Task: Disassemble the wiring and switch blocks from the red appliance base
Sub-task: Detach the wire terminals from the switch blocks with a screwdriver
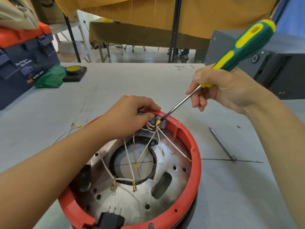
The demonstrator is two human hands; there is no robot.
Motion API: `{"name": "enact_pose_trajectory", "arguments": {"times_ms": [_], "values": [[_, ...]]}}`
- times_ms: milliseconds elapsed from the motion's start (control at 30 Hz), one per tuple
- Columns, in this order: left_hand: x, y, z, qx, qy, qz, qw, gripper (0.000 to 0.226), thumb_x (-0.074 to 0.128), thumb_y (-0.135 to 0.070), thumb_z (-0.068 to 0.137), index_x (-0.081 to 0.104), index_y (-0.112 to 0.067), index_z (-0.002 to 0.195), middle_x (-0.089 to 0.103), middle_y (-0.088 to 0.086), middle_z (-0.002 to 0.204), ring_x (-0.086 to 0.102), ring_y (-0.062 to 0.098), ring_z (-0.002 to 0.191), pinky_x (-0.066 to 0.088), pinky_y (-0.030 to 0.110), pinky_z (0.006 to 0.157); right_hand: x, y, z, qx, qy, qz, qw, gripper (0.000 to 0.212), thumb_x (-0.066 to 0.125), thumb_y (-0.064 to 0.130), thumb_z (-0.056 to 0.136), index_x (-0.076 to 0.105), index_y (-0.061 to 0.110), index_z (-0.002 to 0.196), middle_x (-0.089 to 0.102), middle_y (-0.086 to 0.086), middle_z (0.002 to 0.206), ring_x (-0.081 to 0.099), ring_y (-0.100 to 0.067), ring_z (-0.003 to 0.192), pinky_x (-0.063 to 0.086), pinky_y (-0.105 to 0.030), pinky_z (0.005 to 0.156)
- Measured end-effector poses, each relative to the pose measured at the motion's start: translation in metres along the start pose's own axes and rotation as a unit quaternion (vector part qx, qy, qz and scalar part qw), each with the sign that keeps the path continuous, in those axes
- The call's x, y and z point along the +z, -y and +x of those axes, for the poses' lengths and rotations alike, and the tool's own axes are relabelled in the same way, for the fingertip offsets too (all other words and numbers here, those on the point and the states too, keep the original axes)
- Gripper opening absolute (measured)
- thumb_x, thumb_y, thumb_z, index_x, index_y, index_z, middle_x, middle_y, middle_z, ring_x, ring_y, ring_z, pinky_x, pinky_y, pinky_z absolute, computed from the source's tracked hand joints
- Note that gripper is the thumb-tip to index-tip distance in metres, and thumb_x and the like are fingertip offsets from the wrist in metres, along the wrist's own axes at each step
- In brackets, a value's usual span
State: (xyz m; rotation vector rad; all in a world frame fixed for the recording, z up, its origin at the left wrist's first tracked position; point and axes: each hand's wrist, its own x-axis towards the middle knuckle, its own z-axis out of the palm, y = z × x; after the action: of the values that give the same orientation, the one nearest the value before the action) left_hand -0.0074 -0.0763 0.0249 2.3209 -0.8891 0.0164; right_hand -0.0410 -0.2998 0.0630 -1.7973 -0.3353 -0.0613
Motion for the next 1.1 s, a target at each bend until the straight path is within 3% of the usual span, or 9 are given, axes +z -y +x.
{"name": "enact_pose_trajectory", "arguments": {"times_ms": [333, 600, 767, 867, 1000, 1100], "values": [[0.000, -0.001, 0.000, -0.006, 0.002, -0.002, 1.000, 0.025, 0.059, -0.010, 0.088, 0.069, -0.021, 0.108, 0.069, -0.012, 0.101, 0.060, 0.000, 0.093, 0.040, 0.006, 0.084, -0.009, -0.028, -0.002, -0.006, -0.001, 0.095, 0.995, 0.032, 0.048, 0.015, 0.081, 0.073, 0.005, 0.063, 0.062, -0.017, 0.053, 0.051, -0.018, 0.042, 0.046, -0.028, 0.045], [0.000, -0.001, 0.000, -0.011, -0.003, -0.005, 1.000, 0.024, 0.059, -0.011, 0.089, 0.070, -0.024, 0.106, 0.068, -0.015, 0.097, 0.059, -0.002, 0.090, 0.039, 0.002, 0.081, -0.013, -0.038, -0.003, 0.001, -0.001, 0.129, 0.992, 0.034, 0.047, 0.017, 0.081, 0.074, 0.009, 0.062, 0.062, -0.014, 0.053, 0.050, -0.016, 0.042, 0.046, -0.025, 0.046], [0.001, 0.002, 0.000, -0.008, 0.002, -0.002, 1.000, 0.025, 0.057, -0.012, 0.090, 0.069, -0.026, 0.107, 0.066, -0.020, 0.097, 0.059, -0.003, 0.092, 0.040, 0.005, 0.085, 0.024, -0.043, 0.001, 0.012, 0.065, 0.068, 0.995, 0.027, 0.051, 0.018, 0.079, 0.067, 0.001, 0.064, 0.058, -0.007, 0.048, 0.046, -0.013, 0.040, 0.043, -0.021, 0.045], [0.001, 0.003, 0.000, -0.006, -0.002, -0.008, 1.000, 0.027, 0.056, -0.012, 0.091, 0.068, -0.028, 0.108, 0.068, -0.016, 0.103, 0.060, 0.000, 0.097, 0.044, 0.014, 0.089, 0.009, -0.025, 0.004, -0.010, 0.014, 0.065, 0.998, 0.031, 0.050, 0.018, 0.080, 0.070, 0.006, 0.059, 0.053, -0.006, 0.044, 0.039, -0.012, 0.038, 0.038, -0.019, 0.042], [0.001, 0.005, 0.000, -0.005, -0.003, -0.010, 1.000, 0.026, 0.056, -0.012, 0.090, 0.069, -0.028, 0.107, 0.068, -0.015, 0.100, 0.060, 0.001, 0.092, 0.044, 0.011, 0.084, -0.013, -0.011, -0.008, -0.049, -0.008, 0.059, 0.997, 0.028, 0.053, 0.016, 0.079, 0.071, 0.007, 0.060, 0.051, -0.005, 0.043, 0.039, -0.014, 0.038, 0.036, -0.018, 0.041], [0.001, 0.004, 0.000, 0.006, -0.003, -0.004, 1.000, 0.026, 0.057, -0.012, 0.090, 0.068, -0.026, 0.109, 0.067, -0.015, 0.104, 0.059, -0.001, 0.097, 0.043, 0.012, 0.089, -0.007, -0.014, -0.015, -0.065, -0.058, 0.055, 0.995, 0.029, 0.049, 0.014, 0.078, 0.068, 0.013, 0.056, 0.048, -0.002, 0.040, 0.039, -0.015, 0.037, 0.033, -0.016, 0.040]]}}
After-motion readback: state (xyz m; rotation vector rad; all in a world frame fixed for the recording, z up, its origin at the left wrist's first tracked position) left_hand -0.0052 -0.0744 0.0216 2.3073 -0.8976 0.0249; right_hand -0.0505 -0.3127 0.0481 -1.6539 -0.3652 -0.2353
